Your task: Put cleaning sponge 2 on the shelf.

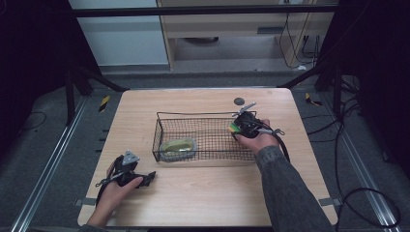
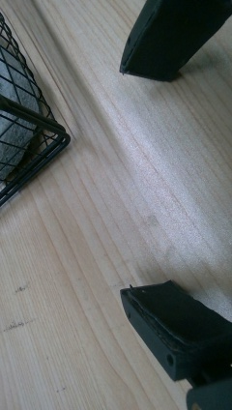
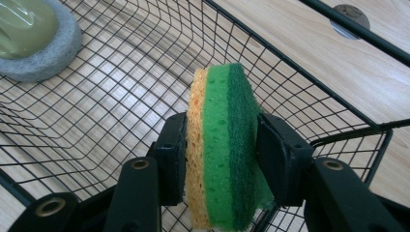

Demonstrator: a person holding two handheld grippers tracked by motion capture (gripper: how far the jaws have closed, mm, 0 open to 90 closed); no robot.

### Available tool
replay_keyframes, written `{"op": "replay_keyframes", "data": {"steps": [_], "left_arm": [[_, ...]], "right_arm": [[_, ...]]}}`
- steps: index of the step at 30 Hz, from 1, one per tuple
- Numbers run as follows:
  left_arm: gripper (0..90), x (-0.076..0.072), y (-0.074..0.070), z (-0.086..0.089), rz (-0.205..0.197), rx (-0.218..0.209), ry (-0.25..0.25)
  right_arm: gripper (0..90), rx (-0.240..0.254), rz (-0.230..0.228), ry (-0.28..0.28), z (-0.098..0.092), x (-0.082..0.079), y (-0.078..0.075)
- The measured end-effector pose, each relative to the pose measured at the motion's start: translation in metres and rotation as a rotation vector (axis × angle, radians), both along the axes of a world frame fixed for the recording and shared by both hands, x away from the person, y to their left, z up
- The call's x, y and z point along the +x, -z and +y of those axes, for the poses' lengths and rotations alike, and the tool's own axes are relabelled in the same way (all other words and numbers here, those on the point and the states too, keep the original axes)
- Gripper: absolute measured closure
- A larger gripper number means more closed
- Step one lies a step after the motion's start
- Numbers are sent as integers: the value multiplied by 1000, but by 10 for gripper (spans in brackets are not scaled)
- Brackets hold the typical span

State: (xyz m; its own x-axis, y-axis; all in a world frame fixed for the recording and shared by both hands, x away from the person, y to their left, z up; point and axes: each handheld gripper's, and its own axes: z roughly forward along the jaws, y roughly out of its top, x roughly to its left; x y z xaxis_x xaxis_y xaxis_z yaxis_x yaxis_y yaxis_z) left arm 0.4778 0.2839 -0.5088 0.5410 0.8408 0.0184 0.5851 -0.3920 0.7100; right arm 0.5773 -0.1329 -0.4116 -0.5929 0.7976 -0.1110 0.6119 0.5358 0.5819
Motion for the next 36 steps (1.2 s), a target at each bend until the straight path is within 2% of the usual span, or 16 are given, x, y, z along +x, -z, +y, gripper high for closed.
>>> {"op": "replay_keyframes", "data": {"steps": [20,26,36], "left_arm": [[0,0,0,0,0,0,-1],[0,0,0,0,0,0,-1],[0,0,0,0,0,0,-1]], "right_arm": [[491,26,27,-34,12,-10,2],[419,48,30,-49,13,-13,-1],[253,74,-30,-34,5,-22,-9]]}}
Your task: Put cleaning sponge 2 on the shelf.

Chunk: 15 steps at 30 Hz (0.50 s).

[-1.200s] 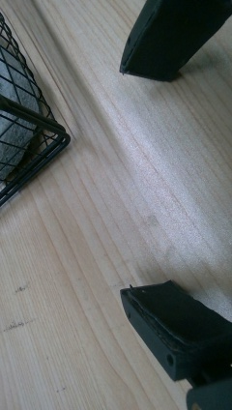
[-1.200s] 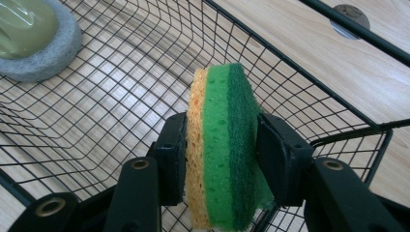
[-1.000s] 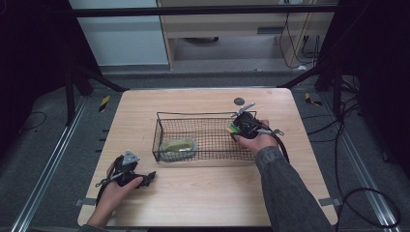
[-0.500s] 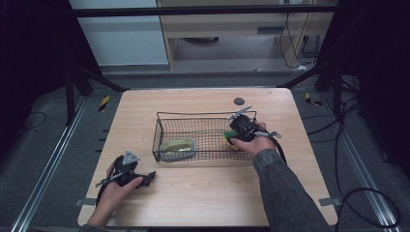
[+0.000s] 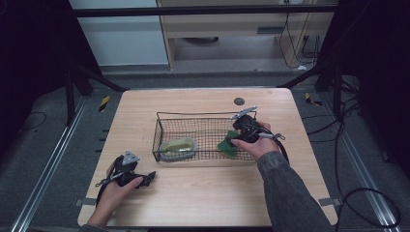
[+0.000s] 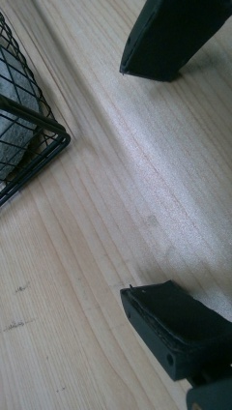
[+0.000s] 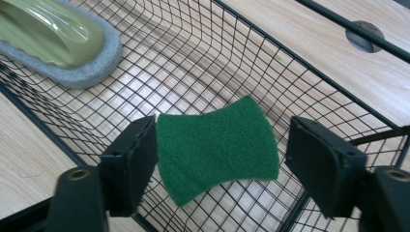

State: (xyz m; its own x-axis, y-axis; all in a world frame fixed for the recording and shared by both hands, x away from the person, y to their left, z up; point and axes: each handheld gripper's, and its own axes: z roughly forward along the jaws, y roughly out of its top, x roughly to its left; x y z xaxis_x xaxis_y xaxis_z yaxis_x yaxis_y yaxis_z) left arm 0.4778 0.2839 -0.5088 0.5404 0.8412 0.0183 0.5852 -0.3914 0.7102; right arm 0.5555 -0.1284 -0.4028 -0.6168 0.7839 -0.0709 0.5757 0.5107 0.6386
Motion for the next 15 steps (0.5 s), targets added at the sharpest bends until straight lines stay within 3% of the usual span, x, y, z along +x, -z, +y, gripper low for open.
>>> {"op": "replay_keyframes", "data": {"steps": [5,8,15], "left_arm": [[0,0,0,0,0,0,0],[0,0,0,0,0,0,0],[0,0,0,0,0,1,1]], "right_arm": [[134,32,-15,14,-10,-4,-5],[93,42,-47,16,-17,-7,-7],[82,45,-94,77,-36,-11,-12]]}}
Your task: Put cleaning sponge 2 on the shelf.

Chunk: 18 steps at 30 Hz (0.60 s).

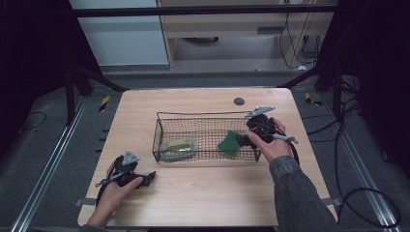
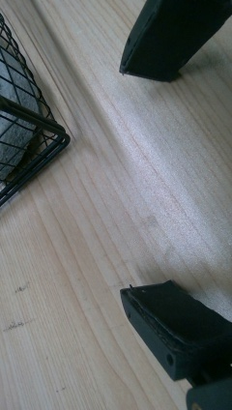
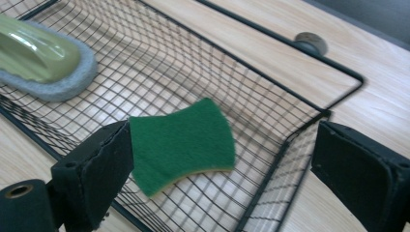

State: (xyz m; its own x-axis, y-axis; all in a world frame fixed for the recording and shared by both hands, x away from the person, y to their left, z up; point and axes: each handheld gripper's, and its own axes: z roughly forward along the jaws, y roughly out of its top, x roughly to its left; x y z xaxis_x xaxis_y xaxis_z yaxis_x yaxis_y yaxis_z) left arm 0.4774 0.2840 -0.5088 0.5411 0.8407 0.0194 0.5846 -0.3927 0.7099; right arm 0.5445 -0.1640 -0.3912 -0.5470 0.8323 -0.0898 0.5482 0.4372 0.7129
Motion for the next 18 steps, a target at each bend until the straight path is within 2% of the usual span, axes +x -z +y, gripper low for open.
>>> {"op": "replay_keyframes", "data": {"steps": [4,8,14,18], "left_arm": [[0,0,0,0,0,0,0],[0,0,0,0,0,0,0],[0,0,0,0,0,1,-1],[0,0,0,0,0,0,-1]], "right_arm": [[88,3,-20,25,-16,-4,-2],[93,46,-31,39,-34,-11,1],[107,47,-56,100,-60,-21,14],[113,48,-33,126,-75,-31,26]]}}
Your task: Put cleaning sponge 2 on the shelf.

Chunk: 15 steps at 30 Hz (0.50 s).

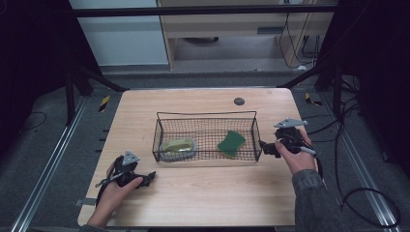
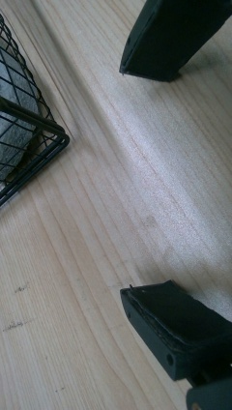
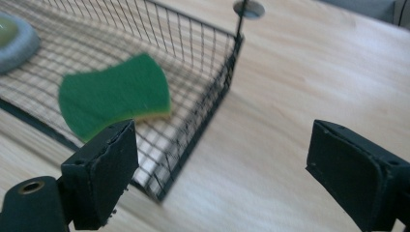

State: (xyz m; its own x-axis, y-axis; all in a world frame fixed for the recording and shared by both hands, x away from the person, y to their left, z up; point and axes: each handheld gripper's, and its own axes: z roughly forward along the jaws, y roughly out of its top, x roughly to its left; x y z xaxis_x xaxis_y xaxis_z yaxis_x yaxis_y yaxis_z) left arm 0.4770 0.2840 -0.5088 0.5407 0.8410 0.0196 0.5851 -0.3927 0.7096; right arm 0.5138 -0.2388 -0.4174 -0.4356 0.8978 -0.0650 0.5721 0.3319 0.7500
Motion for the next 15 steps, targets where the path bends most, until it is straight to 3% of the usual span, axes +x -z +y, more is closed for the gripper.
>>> {"op": "replay_keyframes", "data": {"steps": [6,15], "left_arm": [[0,0,0,0,0,0,0],[0,0,0,0,0,0,0]], "right_arm": [[113,40,3,63,-24,-10,19],[113,32,57,121,-43,-15,54]]}}
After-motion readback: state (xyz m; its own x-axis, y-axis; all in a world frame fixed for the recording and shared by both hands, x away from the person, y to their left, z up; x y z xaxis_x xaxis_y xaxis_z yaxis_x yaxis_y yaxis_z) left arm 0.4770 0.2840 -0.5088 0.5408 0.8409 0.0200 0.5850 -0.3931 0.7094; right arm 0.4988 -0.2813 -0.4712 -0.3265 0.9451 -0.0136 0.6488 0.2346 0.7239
